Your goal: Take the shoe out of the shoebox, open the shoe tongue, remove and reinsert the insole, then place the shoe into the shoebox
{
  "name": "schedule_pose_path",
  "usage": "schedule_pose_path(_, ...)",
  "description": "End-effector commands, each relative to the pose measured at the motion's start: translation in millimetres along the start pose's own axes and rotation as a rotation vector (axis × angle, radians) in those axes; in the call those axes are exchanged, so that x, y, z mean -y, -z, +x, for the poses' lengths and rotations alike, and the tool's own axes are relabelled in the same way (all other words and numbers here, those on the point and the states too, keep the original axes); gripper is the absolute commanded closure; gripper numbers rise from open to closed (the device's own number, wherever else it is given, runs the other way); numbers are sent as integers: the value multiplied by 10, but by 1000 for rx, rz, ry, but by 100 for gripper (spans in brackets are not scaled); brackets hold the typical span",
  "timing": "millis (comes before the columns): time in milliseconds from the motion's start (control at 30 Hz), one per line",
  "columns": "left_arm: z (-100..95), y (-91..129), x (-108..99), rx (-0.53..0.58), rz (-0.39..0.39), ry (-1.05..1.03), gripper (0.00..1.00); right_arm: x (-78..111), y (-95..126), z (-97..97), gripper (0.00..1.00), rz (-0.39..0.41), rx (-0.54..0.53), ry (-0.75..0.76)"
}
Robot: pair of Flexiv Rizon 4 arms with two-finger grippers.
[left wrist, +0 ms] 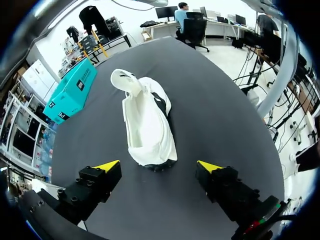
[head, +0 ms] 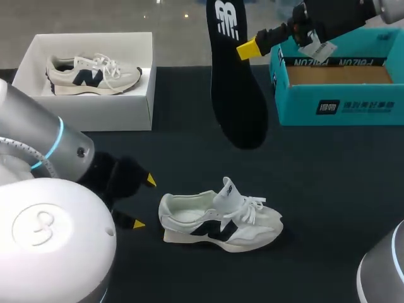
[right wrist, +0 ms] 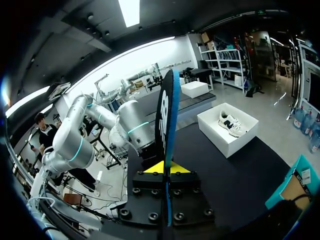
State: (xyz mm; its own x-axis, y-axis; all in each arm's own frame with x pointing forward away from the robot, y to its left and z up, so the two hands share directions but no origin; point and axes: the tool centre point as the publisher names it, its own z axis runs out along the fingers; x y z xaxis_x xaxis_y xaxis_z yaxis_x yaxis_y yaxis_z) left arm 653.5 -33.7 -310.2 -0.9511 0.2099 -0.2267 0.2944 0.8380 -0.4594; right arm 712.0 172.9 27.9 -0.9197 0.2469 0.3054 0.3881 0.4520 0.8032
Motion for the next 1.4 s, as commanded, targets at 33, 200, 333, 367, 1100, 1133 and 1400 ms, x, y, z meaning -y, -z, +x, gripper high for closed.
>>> schedule_pose_path(33,-72,-44,81,-32,-58,3,0,-23,-28,-13,100,5,0,-2)
schedule_pose_path(200,-122,-71,76,-69,-52,10,0,-23,-28,-13,100,5,0,-2)
schedule_pose_path(333,-166,-90,91,-77,-61,31,0,-23,-28,-13,100,5,0,-2)
schedule_pose_path(367,-179,-90,91,-76,-67,44,0,-23,-28,-13,100,5,0,-2)
schedule_pose_path(1100,-186,-88,91,-65,-71,49,0,-2,50,130,100,-8,23,-19)
schedule_pose_path(1133,-186,-88,91,-65,-71,49,0,-17,52,121,100,-7,23,-18)
schedule_pose_path(1400,-263,-131,267,-65,-64,39,0,-36,68,103,100,-4,23,-26)
